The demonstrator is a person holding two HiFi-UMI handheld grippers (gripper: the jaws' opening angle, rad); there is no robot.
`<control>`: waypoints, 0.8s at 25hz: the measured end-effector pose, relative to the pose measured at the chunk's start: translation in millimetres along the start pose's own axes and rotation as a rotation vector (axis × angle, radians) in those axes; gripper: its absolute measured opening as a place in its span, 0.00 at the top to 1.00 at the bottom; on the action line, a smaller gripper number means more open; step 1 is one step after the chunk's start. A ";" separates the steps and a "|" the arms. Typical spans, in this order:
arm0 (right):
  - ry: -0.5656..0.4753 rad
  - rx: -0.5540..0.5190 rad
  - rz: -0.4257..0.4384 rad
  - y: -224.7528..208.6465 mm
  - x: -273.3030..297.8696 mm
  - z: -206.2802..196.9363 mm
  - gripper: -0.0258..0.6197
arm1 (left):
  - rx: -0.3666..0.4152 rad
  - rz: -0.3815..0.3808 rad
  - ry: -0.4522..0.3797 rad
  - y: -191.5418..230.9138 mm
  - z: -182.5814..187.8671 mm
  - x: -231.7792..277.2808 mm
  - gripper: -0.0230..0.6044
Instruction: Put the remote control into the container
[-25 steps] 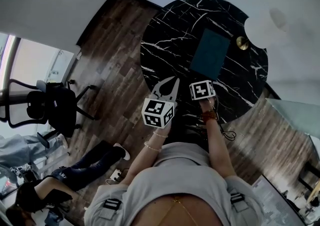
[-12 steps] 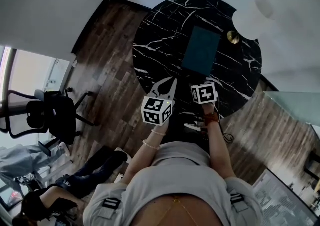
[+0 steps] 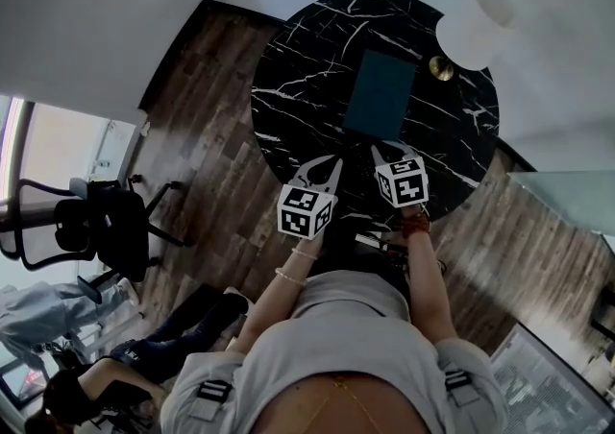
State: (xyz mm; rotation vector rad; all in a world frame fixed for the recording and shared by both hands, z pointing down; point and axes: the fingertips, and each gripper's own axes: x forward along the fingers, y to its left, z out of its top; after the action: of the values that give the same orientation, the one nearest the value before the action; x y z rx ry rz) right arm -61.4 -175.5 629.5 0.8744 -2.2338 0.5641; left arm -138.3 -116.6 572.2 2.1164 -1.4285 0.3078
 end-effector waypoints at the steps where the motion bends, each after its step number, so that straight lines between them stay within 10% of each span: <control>1: 0.003 -0.007 0.000 -1.9 0.6 -0.1 0.90 | -0.001 -0.005 0.009 -1.8 -3.7 1.2 0.96; 20: 0.041 -0.070 -0.063 -43.6 22.3 -3.6 0.94 | -0.085 -0.079 0.273 -19.0 -90.8 3.9 0.96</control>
State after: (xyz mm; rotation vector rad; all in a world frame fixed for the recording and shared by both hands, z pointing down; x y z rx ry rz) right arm -40.9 -212.7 654.3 0.8860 -2.1681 0.4683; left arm -108.7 -62.9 642.0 1.9705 -1.1771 0.4767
